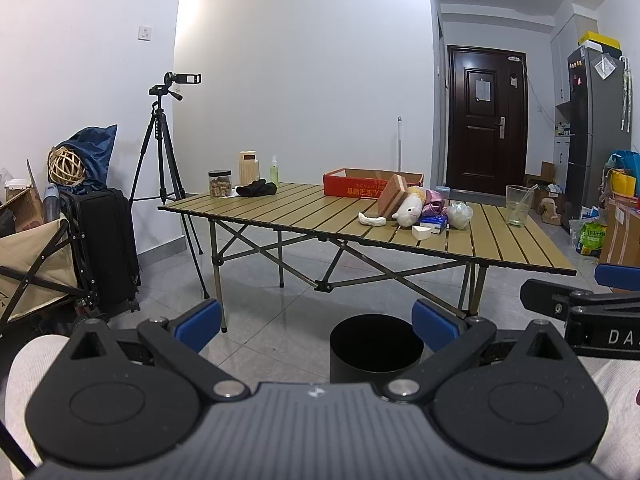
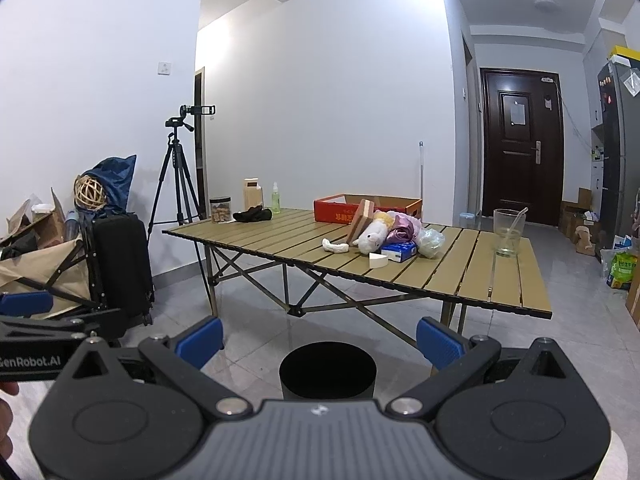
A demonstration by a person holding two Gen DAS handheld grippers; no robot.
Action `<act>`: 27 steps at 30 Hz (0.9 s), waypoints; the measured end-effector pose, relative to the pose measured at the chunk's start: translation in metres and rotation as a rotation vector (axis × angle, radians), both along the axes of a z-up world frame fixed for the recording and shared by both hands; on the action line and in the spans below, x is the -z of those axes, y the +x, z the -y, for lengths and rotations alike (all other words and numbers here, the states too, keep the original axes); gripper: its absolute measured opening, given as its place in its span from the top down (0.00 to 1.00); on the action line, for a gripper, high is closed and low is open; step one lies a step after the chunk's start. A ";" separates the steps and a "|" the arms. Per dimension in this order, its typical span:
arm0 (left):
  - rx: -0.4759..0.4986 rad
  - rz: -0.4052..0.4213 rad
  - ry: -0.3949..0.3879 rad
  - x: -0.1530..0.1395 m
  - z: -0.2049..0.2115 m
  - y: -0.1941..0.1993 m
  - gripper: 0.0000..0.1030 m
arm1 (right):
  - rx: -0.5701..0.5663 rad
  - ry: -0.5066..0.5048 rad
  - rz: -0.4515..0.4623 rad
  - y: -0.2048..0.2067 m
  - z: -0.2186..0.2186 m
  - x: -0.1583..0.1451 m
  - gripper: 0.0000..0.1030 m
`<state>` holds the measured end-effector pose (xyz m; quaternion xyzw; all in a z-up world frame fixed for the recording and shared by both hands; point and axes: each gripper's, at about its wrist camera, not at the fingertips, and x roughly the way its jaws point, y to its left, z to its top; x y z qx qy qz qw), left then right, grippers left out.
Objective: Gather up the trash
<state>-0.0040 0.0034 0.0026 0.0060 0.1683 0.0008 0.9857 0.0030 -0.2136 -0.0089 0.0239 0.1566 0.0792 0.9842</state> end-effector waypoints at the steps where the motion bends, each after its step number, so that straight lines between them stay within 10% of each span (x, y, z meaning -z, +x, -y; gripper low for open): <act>1: 0.001 0.001 0.000 0.000 0.000 0.000 0.00 | 0.001 0.000 0.001 0.000 0.000 0.000 0.00; 27: 0.001 0.005 0.002 -0.001 0.000 0.000 0.00 | -0.001 -0.004 0.012 -0.001 -0.003 -0.001 0.00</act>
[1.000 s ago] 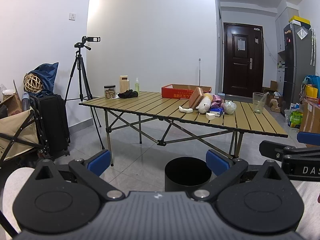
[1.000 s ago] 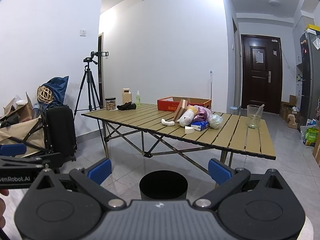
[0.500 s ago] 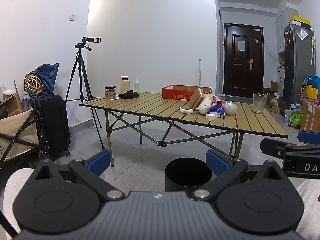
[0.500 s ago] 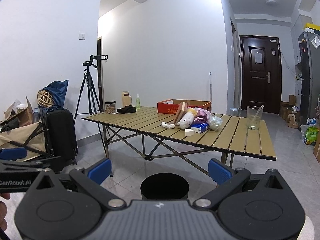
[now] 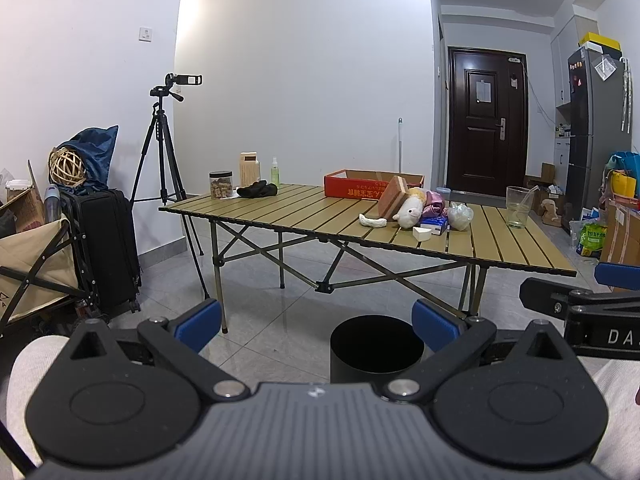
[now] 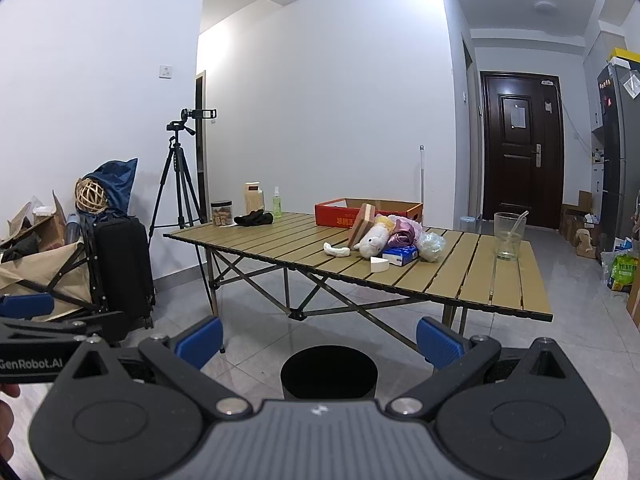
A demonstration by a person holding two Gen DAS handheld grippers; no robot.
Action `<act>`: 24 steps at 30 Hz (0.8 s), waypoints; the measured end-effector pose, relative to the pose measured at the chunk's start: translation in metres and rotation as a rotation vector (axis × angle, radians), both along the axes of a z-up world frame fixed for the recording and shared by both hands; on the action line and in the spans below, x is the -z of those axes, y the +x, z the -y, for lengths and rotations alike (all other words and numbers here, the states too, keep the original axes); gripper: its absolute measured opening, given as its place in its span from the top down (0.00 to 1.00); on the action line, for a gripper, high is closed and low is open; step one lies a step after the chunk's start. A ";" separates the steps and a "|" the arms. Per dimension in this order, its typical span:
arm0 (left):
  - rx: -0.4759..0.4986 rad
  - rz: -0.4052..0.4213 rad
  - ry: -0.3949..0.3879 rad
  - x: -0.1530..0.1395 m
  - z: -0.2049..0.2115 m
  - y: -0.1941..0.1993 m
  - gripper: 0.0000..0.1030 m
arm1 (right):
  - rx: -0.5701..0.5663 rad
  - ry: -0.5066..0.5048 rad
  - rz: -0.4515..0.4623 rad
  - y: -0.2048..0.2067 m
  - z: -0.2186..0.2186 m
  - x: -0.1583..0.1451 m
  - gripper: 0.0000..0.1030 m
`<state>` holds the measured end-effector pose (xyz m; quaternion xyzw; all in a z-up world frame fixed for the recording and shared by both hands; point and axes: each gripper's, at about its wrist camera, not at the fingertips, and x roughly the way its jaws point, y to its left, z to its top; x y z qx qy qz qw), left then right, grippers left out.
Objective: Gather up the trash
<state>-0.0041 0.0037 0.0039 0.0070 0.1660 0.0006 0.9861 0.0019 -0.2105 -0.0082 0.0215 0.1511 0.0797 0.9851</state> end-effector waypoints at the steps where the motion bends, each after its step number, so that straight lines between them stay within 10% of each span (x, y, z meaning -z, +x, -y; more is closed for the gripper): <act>1: 0.000 0.000 0.000 0.000 -0.001 0.001 0.00 | 0.000 -0.001 0.001 0.000 0.000 0.000 0.00; 24: 0.003 -0.004 0.003 0.004 -0.003 0.001 0.00 | 0.005 -0.012 0.004 0.002 -0.002 0.000 0.00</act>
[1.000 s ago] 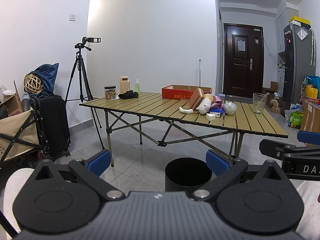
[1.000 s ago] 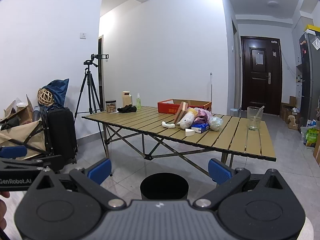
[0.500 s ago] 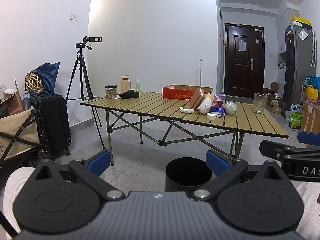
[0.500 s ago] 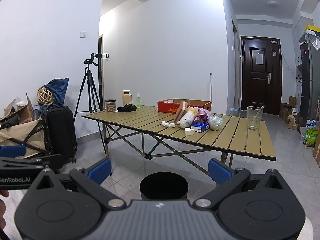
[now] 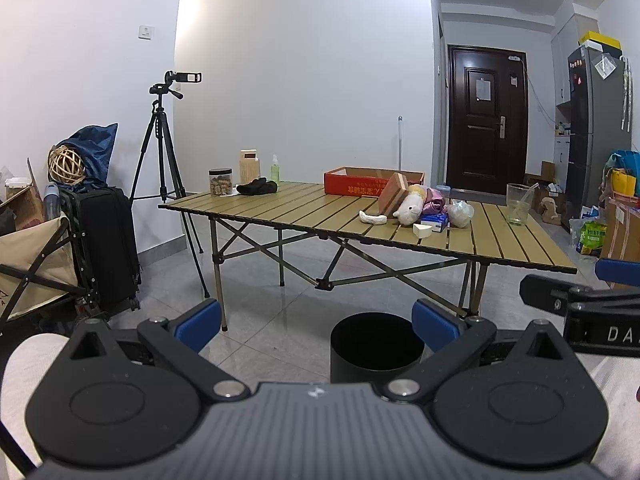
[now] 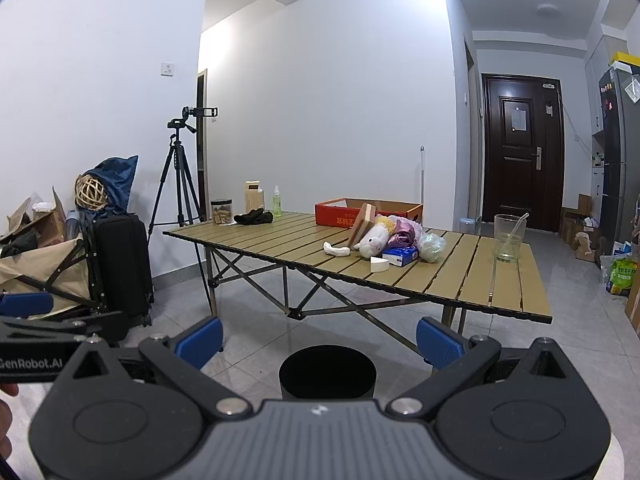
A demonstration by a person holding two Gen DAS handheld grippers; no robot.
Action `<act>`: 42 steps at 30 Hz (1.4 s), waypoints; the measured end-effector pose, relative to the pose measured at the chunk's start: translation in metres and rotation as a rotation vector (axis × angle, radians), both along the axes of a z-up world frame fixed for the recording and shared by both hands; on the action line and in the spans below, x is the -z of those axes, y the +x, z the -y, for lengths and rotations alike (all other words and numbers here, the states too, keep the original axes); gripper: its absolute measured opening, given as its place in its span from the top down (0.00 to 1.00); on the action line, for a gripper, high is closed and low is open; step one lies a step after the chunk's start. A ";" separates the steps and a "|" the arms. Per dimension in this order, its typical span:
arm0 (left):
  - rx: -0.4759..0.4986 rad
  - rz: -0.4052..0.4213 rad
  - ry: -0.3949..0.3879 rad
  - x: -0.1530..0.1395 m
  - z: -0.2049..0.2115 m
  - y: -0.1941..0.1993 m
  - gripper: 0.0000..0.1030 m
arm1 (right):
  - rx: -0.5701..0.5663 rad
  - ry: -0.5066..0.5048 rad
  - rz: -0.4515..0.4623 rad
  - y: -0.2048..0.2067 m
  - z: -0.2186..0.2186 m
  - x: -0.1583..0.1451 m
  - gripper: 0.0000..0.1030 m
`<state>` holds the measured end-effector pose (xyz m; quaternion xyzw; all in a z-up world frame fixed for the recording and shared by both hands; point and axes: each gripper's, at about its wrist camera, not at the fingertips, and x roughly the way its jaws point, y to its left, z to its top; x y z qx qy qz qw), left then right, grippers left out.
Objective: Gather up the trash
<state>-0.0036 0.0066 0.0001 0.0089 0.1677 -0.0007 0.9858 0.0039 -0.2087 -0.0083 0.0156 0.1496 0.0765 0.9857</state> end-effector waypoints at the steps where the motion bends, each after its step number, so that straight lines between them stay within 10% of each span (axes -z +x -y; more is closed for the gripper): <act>1: 0.000 -0.003 -0.001 0.001 -0.001 0.001 0.00 | 0.002 0.001 0.001 0.001 0.000 0.000 0.00; 24: 0.002 -0.074 0.009 0.017 -0.012 0.103 0.00 | 0.057 0.023 -0.030 0.102 0.007 0.017 0.00; 42: 0.183 -0.082 -0.016 0.039 0.011 0.364 0.00 | 0.067 0.121 -0.073 0.387 0.054 0.055 0.00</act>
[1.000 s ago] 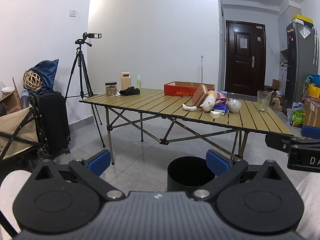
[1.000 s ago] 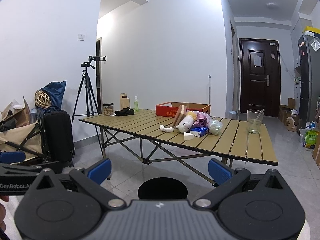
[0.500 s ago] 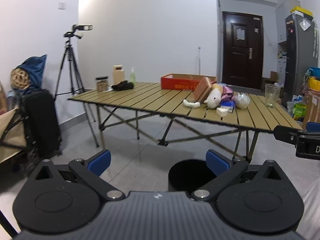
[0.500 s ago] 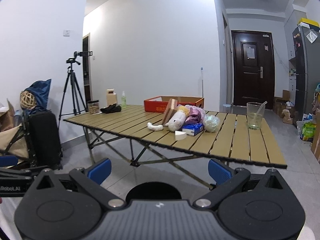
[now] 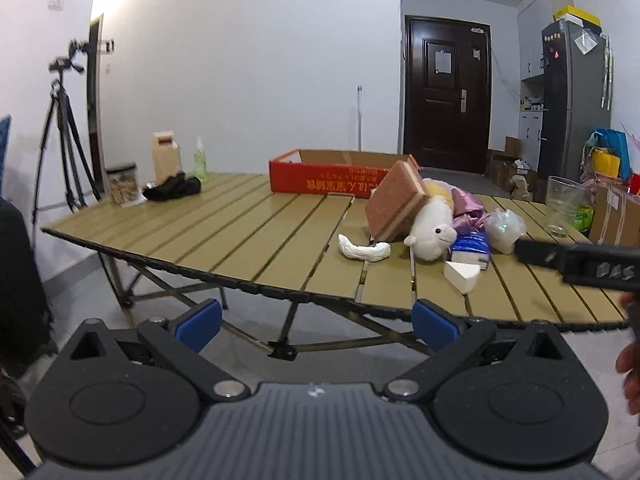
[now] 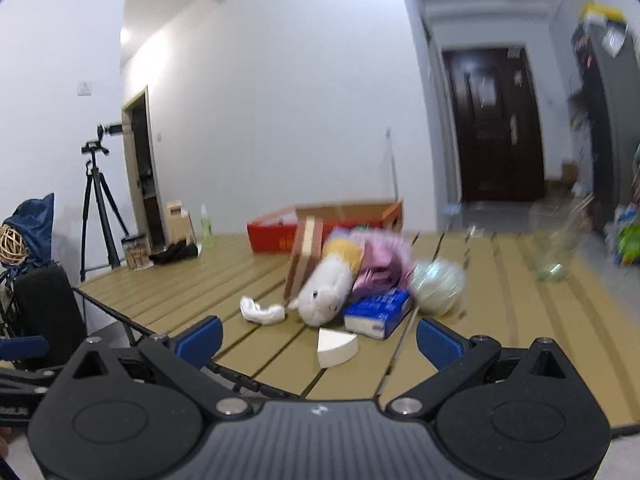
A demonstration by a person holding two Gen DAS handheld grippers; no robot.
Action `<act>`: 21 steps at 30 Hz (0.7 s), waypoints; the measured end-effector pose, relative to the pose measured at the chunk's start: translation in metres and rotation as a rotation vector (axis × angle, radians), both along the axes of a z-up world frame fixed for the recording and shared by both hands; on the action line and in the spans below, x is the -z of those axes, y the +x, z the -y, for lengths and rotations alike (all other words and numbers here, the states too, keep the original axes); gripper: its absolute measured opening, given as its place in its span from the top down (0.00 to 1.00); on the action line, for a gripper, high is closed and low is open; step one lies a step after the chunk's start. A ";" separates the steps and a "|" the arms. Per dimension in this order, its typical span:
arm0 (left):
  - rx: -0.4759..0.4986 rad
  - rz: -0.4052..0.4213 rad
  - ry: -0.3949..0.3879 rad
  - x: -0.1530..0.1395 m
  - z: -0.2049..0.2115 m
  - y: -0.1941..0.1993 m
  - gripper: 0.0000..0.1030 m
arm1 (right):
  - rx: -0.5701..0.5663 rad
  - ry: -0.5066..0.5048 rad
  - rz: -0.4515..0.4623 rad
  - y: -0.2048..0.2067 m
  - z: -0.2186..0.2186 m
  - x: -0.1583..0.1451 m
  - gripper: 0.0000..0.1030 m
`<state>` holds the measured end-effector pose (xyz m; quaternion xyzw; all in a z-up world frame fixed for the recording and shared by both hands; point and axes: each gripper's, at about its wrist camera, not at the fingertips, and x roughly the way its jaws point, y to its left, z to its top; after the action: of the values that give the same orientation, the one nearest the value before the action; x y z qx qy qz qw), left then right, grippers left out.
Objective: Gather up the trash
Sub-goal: 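Grasp the white crumpled tissue with the left tool while the right tool grasps a white piece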
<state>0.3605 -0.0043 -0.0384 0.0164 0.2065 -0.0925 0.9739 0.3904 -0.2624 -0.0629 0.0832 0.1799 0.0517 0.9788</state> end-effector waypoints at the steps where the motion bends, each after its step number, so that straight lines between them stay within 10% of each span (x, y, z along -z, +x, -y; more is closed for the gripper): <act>1: 0.003 -0.005 -0.005 0.002 0.001 0.010 0.00 | -0.023 -0.010 -0.023 0.016 -0.001 0.006 0.00; 13: 0.116 -0.026 0.067 0.017 0.054 0.153 0.10 | 0.027 -0.037 -0.173 0.110 -0.019 0.035 0.54; 17: 0.182 -0.085 0.093 0.026 0.069 0.186 0.13 | 0.013 -0.071 -0.199 0.116 -0.024 0.043 0.57; 21: 0.161 -0.158 0.064 0.043 0.072 0.211 0.41 | 0.025 -0.069 -0.199 0.115 -0.013 0.049 0.71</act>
<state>0.5711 -0.0759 -0.0809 0.0568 0.2833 -0.1648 0.9430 0.5050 -0.2494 -0.1119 0.0566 0.2770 0.0250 0.9589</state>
